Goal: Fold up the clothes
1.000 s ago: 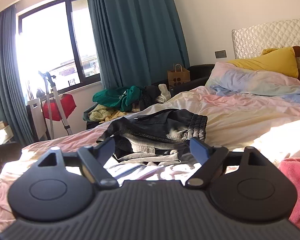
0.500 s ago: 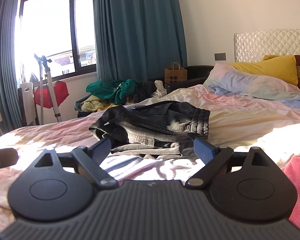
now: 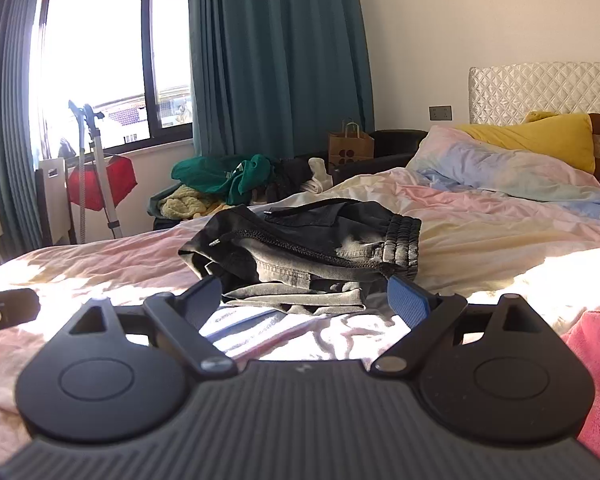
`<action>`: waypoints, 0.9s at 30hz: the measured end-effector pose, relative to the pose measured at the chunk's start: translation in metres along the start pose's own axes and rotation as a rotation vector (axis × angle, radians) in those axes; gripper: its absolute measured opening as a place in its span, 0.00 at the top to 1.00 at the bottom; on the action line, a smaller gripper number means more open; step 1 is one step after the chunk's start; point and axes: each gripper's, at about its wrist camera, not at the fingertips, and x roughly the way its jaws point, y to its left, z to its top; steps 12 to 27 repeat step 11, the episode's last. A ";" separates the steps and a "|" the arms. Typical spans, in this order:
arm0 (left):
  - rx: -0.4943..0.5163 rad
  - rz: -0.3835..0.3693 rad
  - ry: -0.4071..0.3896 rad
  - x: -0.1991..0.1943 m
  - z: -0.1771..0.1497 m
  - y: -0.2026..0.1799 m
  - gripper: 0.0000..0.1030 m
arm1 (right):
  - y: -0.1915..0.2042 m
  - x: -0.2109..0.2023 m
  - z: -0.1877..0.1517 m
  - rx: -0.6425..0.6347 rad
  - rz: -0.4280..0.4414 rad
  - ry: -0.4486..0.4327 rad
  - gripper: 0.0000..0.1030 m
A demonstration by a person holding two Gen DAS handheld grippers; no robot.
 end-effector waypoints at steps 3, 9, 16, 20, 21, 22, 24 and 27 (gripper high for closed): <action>0.004 0.003 0.004 0.001 -0.001 -0.003 0.00 | 0.003 0.000 0.000 -0.013 0.002 0.001 0.11; -0.004 0.007 0.007 0.003 -0.001 -0.003 0.00 | 0.003 0.002 -0.001 -0.015 0.003 0.007 0.11; -0.009 0.009 0.008 0.003 -0.001 -0.002 0.00 | 0.003 0.003 -0.002 -0.011 0.003 0.012 0.11; -0.009 0.009 0.008 0.003 -0.001 -0.002 0.00 | 0.003 0.003 -0.002 -0.011 0.003 0.012 0.11; -0.009 0.009 0.008 0.003 -0.001 -0.002 0.00 | 0.003 0.003 -0.002 -0.011 0.003 0.012 0.11; -0.009 0.009 0.008 0.003 -0.001 -0.002 0.00 | 0.003 0.003 -0.002 -0.011 0.003 0.012 0.11; -0.009 0.009 0.008 0.003 -0.001 -0.002 0.00 | 0.003 0.003 -0.002 -0.011 0.003 0.012 0.11; -0.009 0.009 0.008 0.003 -0.001 -0.002 0.00 | 0.003 0.003 -0.002 -0.011 0.003 0.012 0.11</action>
